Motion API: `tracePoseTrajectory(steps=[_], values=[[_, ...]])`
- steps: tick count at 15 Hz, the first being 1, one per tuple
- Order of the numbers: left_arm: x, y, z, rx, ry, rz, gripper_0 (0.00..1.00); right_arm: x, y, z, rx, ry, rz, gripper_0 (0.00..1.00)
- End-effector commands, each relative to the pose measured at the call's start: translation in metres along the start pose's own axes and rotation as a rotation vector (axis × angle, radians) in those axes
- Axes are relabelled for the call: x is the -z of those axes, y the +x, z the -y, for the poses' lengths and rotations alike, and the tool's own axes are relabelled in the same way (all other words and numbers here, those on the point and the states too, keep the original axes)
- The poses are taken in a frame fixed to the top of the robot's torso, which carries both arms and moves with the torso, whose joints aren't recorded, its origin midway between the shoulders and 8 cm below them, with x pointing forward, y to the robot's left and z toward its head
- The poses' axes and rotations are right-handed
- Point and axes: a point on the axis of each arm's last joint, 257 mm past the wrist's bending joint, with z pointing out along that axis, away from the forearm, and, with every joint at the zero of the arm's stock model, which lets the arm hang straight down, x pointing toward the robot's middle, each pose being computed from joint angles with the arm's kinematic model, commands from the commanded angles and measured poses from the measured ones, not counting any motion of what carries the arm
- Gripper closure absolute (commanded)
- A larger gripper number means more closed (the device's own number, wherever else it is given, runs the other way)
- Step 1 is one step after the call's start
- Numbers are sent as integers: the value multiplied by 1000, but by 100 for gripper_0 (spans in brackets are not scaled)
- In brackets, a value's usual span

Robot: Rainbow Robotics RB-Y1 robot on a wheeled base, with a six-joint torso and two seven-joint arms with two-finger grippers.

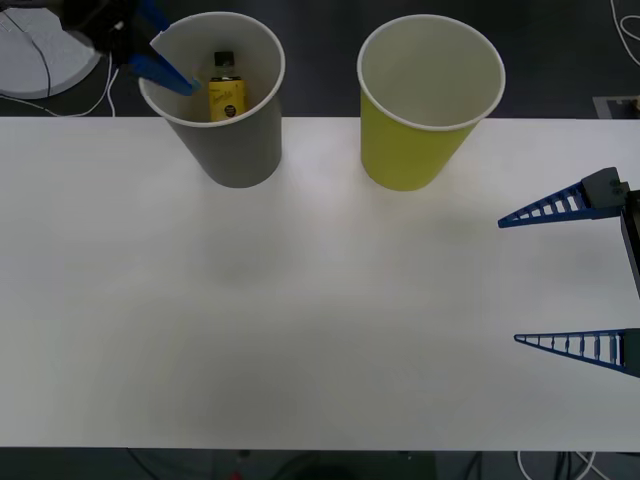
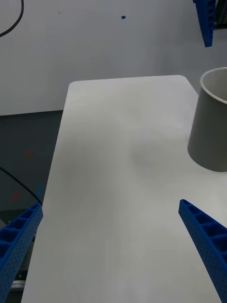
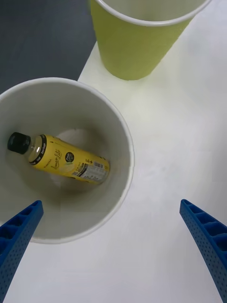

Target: Put the can into the green bin and the plastic bottle into the gray bin

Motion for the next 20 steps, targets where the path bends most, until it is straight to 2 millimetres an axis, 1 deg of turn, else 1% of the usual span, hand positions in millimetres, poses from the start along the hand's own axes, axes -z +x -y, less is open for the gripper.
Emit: tracePoseTrajectory(steps=[1,6,13,20], values=[[3,12,12,-21,6,16,0,0,0,0,0,0,0,0],[6,27,37,-13,50,131,0,0,0,0,0,0,0,0],[2,75,71,-100,74,224,0,0,0,0,0,0,0,0],[3,122,114,-190,106,339,0,0,0,0,0,0,0,0]])
